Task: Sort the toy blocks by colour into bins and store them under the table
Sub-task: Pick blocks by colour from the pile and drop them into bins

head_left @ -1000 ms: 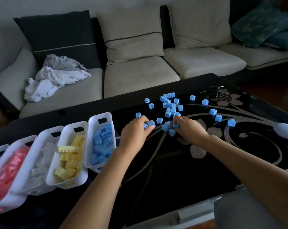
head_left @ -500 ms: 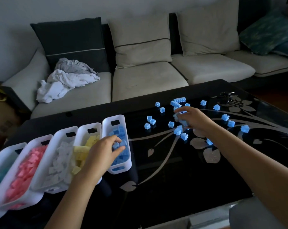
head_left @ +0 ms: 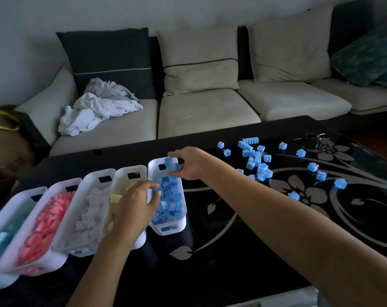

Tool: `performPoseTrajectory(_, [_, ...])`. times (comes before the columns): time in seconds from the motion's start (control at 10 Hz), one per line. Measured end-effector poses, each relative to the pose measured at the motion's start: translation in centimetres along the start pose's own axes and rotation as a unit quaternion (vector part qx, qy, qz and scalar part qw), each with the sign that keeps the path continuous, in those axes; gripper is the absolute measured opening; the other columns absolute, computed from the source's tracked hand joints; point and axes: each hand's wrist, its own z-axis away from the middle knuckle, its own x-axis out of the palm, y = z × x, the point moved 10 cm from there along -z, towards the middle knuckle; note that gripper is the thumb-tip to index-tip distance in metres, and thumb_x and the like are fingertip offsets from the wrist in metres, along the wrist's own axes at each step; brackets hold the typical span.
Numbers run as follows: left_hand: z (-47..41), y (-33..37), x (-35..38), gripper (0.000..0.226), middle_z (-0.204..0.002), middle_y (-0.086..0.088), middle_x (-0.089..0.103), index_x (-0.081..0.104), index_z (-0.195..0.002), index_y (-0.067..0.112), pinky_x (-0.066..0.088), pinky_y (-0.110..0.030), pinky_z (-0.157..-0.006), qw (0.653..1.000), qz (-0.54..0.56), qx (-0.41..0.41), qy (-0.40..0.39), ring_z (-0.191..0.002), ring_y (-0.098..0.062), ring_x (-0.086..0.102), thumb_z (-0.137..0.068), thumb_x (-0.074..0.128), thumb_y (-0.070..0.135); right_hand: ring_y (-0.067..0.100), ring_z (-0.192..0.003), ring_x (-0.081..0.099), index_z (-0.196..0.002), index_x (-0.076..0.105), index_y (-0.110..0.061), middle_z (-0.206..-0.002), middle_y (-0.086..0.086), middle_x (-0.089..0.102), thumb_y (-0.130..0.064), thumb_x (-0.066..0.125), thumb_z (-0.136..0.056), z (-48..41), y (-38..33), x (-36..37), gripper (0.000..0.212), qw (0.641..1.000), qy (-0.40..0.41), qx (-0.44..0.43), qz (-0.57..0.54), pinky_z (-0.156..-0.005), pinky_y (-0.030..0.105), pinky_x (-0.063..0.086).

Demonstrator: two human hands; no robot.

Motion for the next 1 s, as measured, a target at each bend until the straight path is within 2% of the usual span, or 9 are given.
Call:
performPoseTrajectory(0.1, [0.1,0.0,-0.2,0.018,-0.098,0.001,0.066,0.067,-0.105,0.016,0.037,-0.018,-0.068,1.0,0.005,0.0,0.003,-0.084,-0.018,0.062,-0.088,0.063,0.021,0.028,-0.134,0.038,-0.142,0.034,-0.003,-0.149,0.013,0.035,-0.011,0.06,-0.089,-1.1,2.0,1.4,0.06,0.994,-0.084,0.065,-0.03,-0.099,0.012,0.036])
performPoseTrajectory(0.2, [0.1,0.2,-0.1,0.019,-0.103,0.002,0.065,0.067,-0.106,0.016,0.037,-0.019,-0.07,1.0,0.015,0.001,-0.001,-0.083,-0.015,0.059,-0.088,0.063,0.019,0.04,-0.127,0.045,-0.139,0.038,0.0,-0.14,0.026,0.041,-0.009,0.051,-0.092,-0.6,2.1,1.5,0.049,0.99,-0.125,0.056,-0.036,-0.105,0.048,0.04])
performPoseTrajectory(0.4, [0.2,1.7,0.8,0.024,-0.114,0.002,0.062,0.063,-0.112,0.016,0.04,-0.021,-0.08,0.999,0.031,0.025,-0.025,-0.104,-0.016,0.059,-0.089,0.061,0.021,0.028,-0.119,0.056,-0.131,0.051,-0.003,-0.132,0.017,0.055,-0.008,0.05,-0.095,3.9,1.9,-5.4,0.036,0.99,-0.136,-0.004,-0.047,-0.1,0.033,0.047])
performPoseTrajectory(0.5, [0.0,2.7,1.7,0.024,-0.114,0.002,0.061,0.063,-0.112,0.016,0.04,-0.022,-0.081,0.998,0.029,0.028,-0.041,-0.105,-0.017,0.058,-0.089,0.062,0.021,0.023,-0.096,0.065,-0.12,0.059,-0.002,-0.112,0.014,0.063,-0.011,0.052,-0.095,5.0,4.0,-11.3,0.028,0.994,-0.09,-0.003,-0.065,-0.09,0.029,0.053])
performPoseTrajectory(0.6, [-0.4,3.2,2.0,0.023,-0.113,0.0,0.062,0.064,-0.111,0.017,0.039,-0.021,-0.08,0.998,0.028,0.025,-0.045,-0.104,-0.018,0.059,-0.089,0.062,0.021,0.02,-0.088,0.062,-0.117,0.059,0.003,-0.11,0.019,0.063,-0.013,0.057,-0.092,5.7,6.3,-18.5,0.029,1.0,0.024,-0.009,-0.011,-0.089,0.03,0.051])
performPoseTrajectory(0.7, [-0.6,4.3,2.5,0.021,-0.113,0.002,0.063,0.064,-0.111,0.018,0.037,-0.02,-0.079,0.998,0.042,0.025,-0.049,-0.104,-0.016,0.059,-0.09,0.061,0.02,0.022,-0.091,0.063,-0.095,0.069,-0.011,-0.107,0.016,0.068,-0.015,0.06,-0.09,7.2,7.9,-26.3,0.012,0.964,0.195,-0.04,0.174,-0.086,0.037,0.049])
performPoseTrajectory(0.8, [-0.4,6.4,3.8,0.022,-0.113,0.003,0.061,0.063,-0.113,0.019,0.035,-0.017,-0.081,0.994,0.088,0.027,-0.063,-0.106,-0.015,0.058,-0.091,0.059,0.02,0.02,-0.09,0.059,-0.095,0.071,-0.016,-0.101,0.008,0.069,-0.024,0.057,-0.091,10.1,9.5,-31.4,0.016,0.895,0.314,-0.028,0.315,-0.074,0.029,0.041])
performPoseTrajectory(0.9, [0.0,9.8,6.3,0.036,-0.125,0.003,0.055,0.056,-0.125,0.021,0.035,-0.022,-0.093,0.989,0.098,0.061,-0.091,-0.118,-0.014,0.051,-0.09,0.06,0.029,0.021,-0.098,0.056,-0.109,0.066,-0.014,-0.114,0.009,0.065,-0.028,0.057,-0.091,12.1,11.1,-34.2,0.024,0.874,0.356,-0.043,0.328,-0.079,0.031,0.042])
performPoseTrajectory(1.0, [0.2,12.3,10.1,0.062,-0.143,0.004,0.039,0.039,-0.139,0.023,0.015,-0.046,-0.116,0.985,-0.009,0.087,-0.146,-0.137,-0.015,0.03,-0.086,0.057,0.051,0.025,-0.142,0.019,-0.143,0.037,-0.027,-0.153,0.004,0.027,-0.054,0.062,-0.079,12.0,13.3,-33.2,0.073,0.88,0.251,-0.019,0.402,-0.114,0.045,0.021])
